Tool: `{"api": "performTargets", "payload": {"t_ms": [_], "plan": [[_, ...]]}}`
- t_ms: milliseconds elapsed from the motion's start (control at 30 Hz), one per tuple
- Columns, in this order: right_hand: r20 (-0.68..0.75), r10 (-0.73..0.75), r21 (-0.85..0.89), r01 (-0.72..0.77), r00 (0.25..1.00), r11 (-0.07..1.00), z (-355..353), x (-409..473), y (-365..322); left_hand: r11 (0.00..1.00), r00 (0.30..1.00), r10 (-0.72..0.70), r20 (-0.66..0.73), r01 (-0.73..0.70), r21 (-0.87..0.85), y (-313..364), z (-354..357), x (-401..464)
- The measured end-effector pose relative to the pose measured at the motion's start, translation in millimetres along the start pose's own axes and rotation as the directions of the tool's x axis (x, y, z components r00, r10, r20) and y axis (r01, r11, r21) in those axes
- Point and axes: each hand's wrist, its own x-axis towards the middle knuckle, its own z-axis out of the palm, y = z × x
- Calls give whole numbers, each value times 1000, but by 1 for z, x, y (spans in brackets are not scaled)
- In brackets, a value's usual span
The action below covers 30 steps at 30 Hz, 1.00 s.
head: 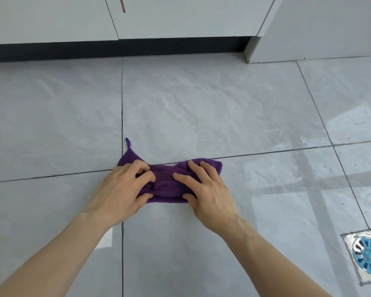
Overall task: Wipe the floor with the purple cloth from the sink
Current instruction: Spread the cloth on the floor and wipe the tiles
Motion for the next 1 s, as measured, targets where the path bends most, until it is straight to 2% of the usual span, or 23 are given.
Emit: {"api": "performTargets", "payload": {"t_ms": [233,433,533,667,800,900,1000], "plan": [[19,-14,-57,15,1000,998,6,-16,-5,989,990,-142,16,141,34,26,14,-37],[-13,-24,-81,23,1000,996,6,-51,-13,992,992,-122,28,122,9,58,23,-58],[31,-12,-122,16,999,992,5,-71,-15,995,995,-90,41,88,57,75,28,-65],[133,37,-166,-15,990,986,-1,-90,-15,996,988,-16,152,2,93,93,32,-72],[287,93,-91,-70,953,993,-20,-100,-12,997,956,70,284,-57,-53,102,23,-76],[474,123,-26,-125,872,992,-39,-104,-9,967,931,24,365,71,-244,106,12,-79],[563,157,48,-221,812,974,-53,-105,-3,923,898,30,439,145,-357,109,0,-78]]}}
